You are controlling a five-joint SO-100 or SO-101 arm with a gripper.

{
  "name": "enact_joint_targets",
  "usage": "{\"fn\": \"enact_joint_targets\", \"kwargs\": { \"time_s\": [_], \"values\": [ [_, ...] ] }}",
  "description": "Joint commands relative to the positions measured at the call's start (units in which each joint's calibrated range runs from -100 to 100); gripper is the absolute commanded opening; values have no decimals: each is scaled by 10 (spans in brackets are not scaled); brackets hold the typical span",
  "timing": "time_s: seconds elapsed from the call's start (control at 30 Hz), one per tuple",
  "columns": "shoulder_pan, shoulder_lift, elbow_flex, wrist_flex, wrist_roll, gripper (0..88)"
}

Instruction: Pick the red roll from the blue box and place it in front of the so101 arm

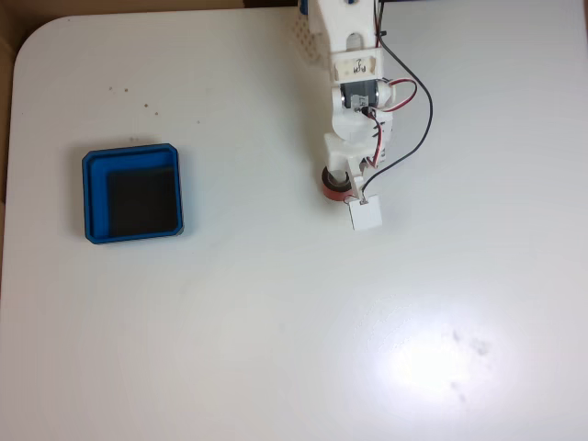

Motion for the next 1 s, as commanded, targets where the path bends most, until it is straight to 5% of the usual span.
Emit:
{"fn": "enact_joint_targets", "kwargs": {
  "time_s": [0.0,0.97],
  "values": [
    [-19,-24,2,23,5,7],
    [-7,-29,-2,62,18,10]
  ]
}}
